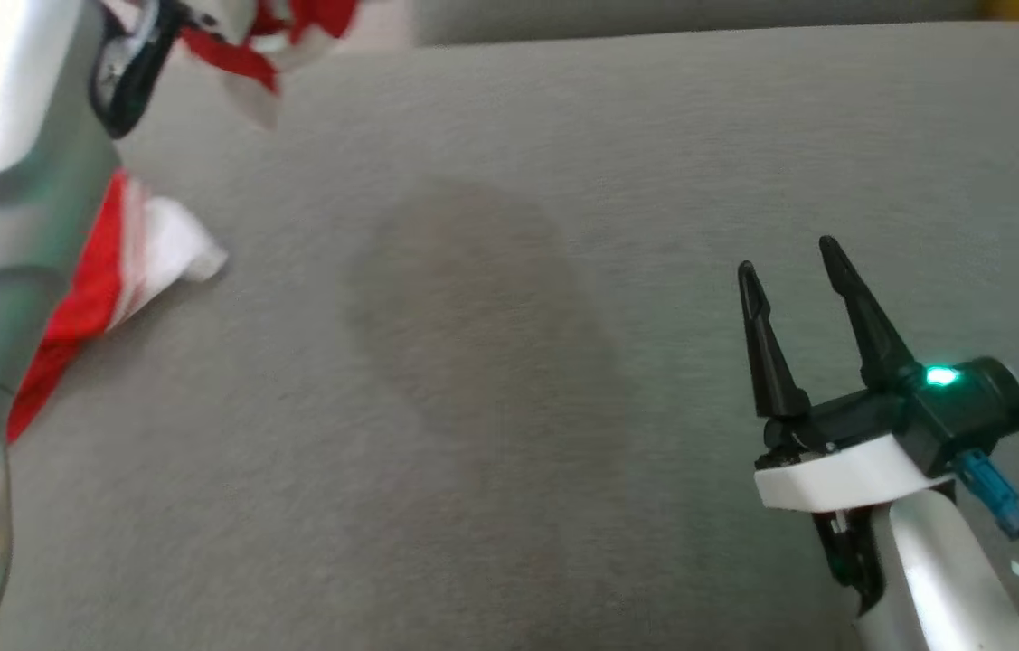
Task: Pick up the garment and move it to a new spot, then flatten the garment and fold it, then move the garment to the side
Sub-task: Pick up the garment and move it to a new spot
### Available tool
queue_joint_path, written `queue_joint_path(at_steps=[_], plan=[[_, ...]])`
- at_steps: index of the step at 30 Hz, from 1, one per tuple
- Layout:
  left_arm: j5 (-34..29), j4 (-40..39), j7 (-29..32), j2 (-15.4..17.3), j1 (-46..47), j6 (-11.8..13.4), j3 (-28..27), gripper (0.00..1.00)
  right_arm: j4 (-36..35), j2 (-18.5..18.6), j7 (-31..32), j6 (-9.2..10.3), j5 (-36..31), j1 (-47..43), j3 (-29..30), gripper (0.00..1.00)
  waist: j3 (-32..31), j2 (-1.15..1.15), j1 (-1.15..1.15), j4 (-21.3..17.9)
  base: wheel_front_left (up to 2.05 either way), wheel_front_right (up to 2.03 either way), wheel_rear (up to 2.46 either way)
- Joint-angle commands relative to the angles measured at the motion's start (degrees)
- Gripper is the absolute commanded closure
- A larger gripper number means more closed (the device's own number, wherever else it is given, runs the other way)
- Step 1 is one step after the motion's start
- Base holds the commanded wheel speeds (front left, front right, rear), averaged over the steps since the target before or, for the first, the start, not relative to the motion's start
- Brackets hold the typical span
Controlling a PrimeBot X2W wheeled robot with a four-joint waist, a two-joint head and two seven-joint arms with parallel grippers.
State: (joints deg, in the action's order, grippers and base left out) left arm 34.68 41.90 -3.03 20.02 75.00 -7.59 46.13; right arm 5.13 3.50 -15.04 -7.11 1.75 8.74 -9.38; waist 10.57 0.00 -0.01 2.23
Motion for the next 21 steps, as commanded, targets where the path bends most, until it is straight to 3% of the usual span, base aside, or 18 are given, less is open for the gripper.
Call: queue_joint_path(at_steps=[1,7,12,16,21], plan=[[0.89,-2.83,0.01,2.88,3.89,0.1,-0.86,1.0,-2.03,-0.59,0.04,-0.37,0.99,0.2,-1.76,0.0,-4.42,0.0,0.01,-7.35,0.0,0.0,0.0],[2.82,-7.64,-1.3,1.95,-0.24,0.1,3.03,1.0,-2.7,-0.61,0.04,-0.37,3.42,-1.12,-2.23,0.0,-4.93,0.0,0.01,-14.78,0.0,0.0,0.0],[0.92,-9.63,-5.46,0.46,-10.91,0.68,8.4,1.0,-3.52,-0.61,0.04,-0.37,4.74,-1.08,-2.6,0.0,-2.82,0.0,0.01,-18.74,0.0,0.0,0.0],[-0.39,-9.44,-10.38,-2.1,-22.51,3.27,11.81,1.0,-3.8,-0.61,0.04,-0.37,5.65,-1.11,-2.45,0.0,-0.81,0.0,0.01,-19.94,0.0,0.0,0.0],[-1.84,-7.67,-11.9,-6.65,-34.28,6.41,12.48,0.99,-3.08,-0.62,0.04,-0.37,5.05,-2.11,-2.08,0.0,-0.48,0.0,0.01,-18.45,0.0,0.0,0.0]])
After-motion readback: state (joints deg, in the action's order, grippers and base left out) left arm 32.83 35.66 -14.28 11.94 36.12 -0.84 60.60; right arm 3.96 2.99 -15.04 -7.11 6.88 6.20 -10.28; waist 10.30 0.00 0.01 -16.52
